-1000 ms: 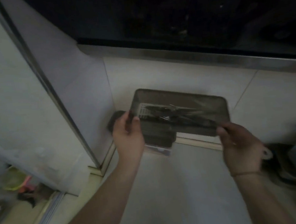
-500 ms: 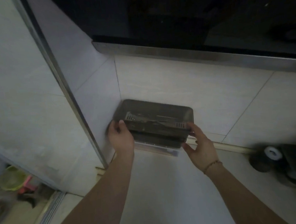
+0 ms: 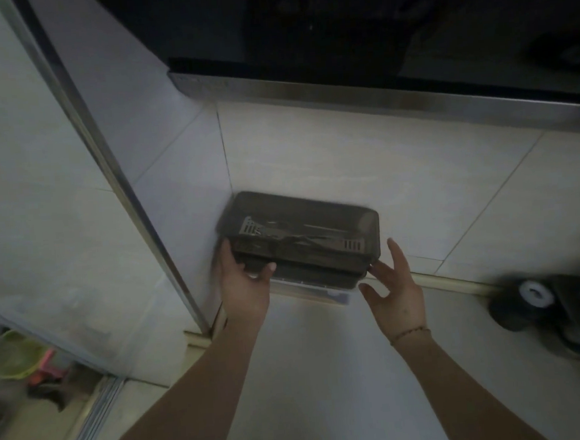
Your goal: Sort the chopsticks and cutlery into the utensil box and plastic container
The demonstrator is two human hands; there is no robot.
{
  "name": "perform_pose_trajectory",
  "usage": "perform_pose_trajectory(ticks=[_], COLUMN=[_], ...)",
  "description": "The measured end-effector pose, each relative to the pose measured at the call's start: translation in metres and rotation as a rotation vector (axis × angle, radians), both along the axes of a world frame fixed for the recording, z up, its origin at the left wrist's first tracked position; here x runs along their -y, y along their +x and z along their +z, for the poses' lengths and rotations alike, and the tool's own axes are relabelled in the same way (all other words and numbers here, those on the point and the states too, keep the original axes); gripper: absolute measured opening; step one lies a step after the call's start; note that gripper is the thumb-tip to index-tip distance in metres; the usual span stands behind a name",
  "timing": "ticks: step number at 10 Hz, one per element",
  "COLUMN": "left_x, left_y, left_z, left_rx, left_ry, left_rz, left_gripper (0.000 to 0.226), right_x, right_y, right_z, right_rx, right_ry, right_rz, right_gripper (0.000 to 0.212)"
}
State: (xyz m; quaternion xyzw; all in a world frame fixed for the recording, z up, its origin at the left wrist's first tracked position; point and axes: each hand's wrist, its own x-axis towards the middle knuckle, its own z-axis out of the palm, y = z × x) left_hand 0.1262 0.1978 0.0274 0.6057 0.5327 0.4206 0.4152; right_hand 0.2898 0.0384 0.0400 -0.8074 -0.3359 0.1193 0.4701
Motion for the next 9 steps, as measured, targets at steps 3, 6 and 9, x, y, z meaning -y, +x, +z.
perform_pose_trajectory(ticks=[3,6,9], left_x=[-0.004,-0.005,0.022], left_y=[-0.002,-0.003,-0.009], left_z=[-0.008,-0.014,-0.016], left_rx=[-0.045,-0.084,0.045], left_ry=[0.022,0.064,-0.009], left_rz=[0.019,0.014,-0.014], left_gripper=[0.090,0.095,0.088], right_x=[-0.020,-0.023,0.002], right_y=[0.011,0.014,0.007], right_z=[-0.004,-0.006,-0.028], right_rx=[0.044,0.085,-0.138], right_ry=[-0.042,-0.060,-0.070], right_rz=[-0.028,-0.010,-0.054], right_gripper=[0.040,0.039,0.061])
